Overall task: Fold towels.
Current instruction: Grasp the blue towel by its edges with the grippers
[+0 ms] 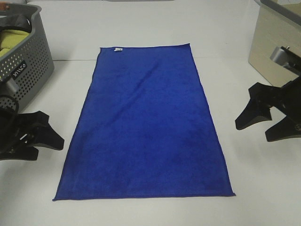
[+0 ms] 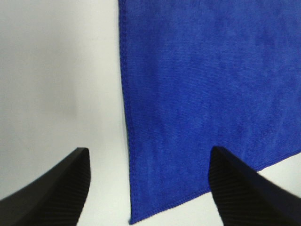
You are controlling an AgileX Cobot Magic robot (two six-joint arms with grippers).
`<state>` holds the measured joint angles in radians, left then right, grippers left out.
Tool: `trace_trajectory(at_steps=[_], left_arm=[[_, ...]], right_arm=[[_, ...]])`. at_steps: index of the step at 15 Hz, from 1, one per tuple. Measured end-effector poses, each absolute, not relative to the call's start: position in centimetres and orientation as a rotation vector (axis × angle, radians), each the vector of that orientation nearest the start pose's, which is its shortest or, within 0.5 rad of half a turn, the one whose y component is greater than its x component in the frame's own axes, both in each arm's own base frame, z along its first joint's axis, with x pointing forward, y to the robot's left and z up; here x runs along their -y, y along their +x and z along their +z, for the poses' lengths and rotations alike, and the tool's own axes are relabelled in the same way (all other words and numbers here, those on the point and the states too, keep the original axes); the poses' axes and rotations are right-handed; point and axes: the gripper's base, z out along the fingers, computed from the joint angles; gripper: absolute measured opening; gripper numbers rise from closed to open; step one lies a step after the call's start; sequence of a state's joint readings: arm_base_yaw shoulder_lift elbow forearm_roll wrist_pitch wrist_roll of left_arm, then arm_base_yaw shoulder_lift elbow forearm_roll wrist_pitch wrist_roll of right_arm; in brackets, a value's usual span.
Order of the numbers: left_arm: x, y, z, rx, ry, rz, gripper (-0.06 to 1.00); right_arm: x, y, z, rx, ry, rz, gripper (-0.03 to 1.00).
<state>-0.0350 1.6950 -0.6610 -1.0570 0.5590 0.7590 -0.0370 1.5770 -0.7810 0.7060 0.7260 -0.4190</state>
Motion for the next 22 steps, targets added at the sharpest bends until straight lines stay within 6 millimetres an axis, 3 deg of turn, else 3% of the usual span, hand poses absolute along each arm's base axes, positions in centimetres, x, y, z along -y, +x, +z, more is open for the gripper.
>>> trace_trajectory(at_steps=[1, 2, 4, 9, 12, 15, 17, 20, 21, 22], left_arm=[[5.3, 27.0, 10.8, -2.842, -0.159, -0.770, 0.67], [5.3, 27.0, 10.8, -2.842, -0.159, -0.770, 0.67], [6.4, 27.2, 9.1, -2.883, -0.105, -0.808, 0.67], [8.6, 27.0, 9.1, -2.881, -0.023, -0.790, 0.67], [9.4, 26.9, 9.0, -2.881, -0.022, -0.796, 0.67], [9.8, 26.9, 8.7, -2.889, -0.048, -0.835, 0.67], [9.9, 26.9, 8.6, -2.893, -0.059, -0.848, 0.65], [9.9, 26.9, 8.4, -2.898, -0.071, -0.847, 0.53], [9.8, 26.9, 8.2, -2.902, -0.078, -0.834, 0.40], [9.8, 26.9, 8.0, -2.905, -0.080, -0.826, 0.28]], right_arm=[[-3.2, 27.5, 15.7, -2.860, 0.186, 0.721, 0.71], [-3.2, 27.5, 15.7, -2.860, 0.186, 0.721, 0.71], [-3.4, 27.8, 13.3, -2.921, 0.213, 0.770, 0.70], [-3.9, 26.5, 11.7, -2.933, 0.219, 0.803, 0.70], [-6.5, 26.3, 11.4, -2.937, 0.100, 0.765, 0.70], [-7.5, 26.2, 10.3, -2.968, 0.122, 0.759, 0.69], [-7.8, 26.2, 9.4, -2.990, 0.215, 0.805, 0.63], [-8.0, 26.4, 9.1, -2.969, 0.234, 0.849, 0.53], [-7.9, 26.7, 8.8, -2.951, 0.249, 0.830, 0.44], [-7.8, 26.8, 8.7, -2.945, 0.260, 0.810, 0.28]])
